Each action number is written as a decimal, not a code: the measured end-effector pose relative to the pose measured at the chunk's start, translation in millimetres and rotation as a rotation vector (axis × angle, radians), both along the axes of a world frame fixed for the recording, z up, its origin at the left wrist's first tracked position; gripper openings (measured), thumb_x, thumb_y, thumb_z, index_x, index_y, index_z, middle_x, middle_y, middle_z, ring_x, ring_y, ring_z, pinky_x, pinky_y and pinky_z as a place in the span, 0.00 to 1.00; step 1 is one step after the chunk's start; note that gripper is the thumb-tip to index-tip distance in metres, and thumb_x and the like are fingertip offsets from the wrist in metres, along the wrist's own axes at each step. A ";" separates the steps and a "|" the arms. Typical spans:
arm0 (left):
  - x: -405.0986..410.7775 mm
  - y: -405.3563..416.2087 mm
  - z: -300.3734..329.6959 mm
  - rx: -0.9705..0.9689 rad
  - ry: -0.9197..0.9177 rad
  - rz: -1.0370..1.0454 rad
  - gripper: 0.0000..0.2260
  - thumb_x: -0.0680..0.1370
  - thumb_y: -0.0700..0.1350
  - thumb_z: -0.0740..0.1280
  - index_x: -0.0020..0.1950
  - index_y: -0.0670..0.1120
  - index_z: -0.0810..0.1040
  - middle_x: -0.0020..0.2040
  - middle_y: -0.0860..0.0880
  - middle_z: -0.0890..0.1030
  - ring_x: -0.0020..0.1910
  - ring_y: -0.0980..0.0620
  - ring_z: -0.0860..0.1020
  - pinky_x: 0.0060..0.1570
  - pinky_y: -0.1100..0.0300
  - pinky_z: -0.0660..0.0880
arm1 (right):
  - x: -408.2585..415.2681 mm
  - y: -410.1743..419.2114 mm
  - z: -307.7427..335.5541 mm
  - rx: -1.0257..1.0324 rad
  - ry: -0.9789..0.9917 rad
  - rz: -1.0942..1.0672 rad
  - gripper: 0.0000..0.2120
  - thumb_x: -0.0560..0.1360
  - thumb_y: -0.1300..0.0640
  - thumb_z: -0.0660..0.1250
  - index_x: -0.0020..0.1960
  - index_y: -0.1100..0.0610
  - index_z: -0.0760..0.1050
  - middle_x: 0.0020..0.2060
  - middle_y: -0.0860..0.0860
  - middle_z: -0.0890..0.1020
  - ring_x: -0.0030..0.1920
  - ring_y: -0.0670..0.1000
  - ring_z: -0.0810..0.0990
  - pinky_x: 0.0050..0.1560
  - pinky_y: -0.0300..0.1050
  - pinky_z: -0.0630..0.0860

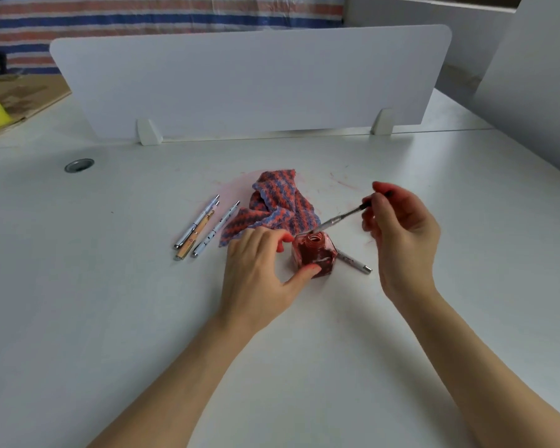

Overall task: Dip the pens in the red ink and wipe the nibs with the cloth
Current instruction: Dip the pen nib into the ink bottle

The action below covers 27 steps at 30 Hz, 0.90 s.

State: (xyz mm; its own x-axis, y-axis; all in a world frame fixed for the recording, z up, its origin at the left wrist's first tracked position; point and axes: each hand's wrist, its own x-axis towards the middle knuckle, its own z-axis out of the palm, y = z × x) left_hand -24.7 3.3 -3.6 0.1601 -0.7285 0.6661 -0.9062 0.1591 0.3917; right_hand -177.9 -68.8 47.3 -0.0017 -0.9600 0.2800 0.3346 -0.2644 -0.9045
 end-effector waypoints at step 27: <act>-1.5 -10.8 -4.3 0.082 -0.130 0.036 0.30 0.64 0.64 0.63 0.54 0.44 0.76 0.47 0.50 0.80 0.54 0.52 0.69 0.49 0.56 0.58 | 9.6 2.1 -22.8 -0.403 0.601 0.125 0.21 0.74 0.65 0.64 0.59 0.42 0.71 0.40 0.48 0.79 0.38 0.45 0.73 0.41 0.38 0.72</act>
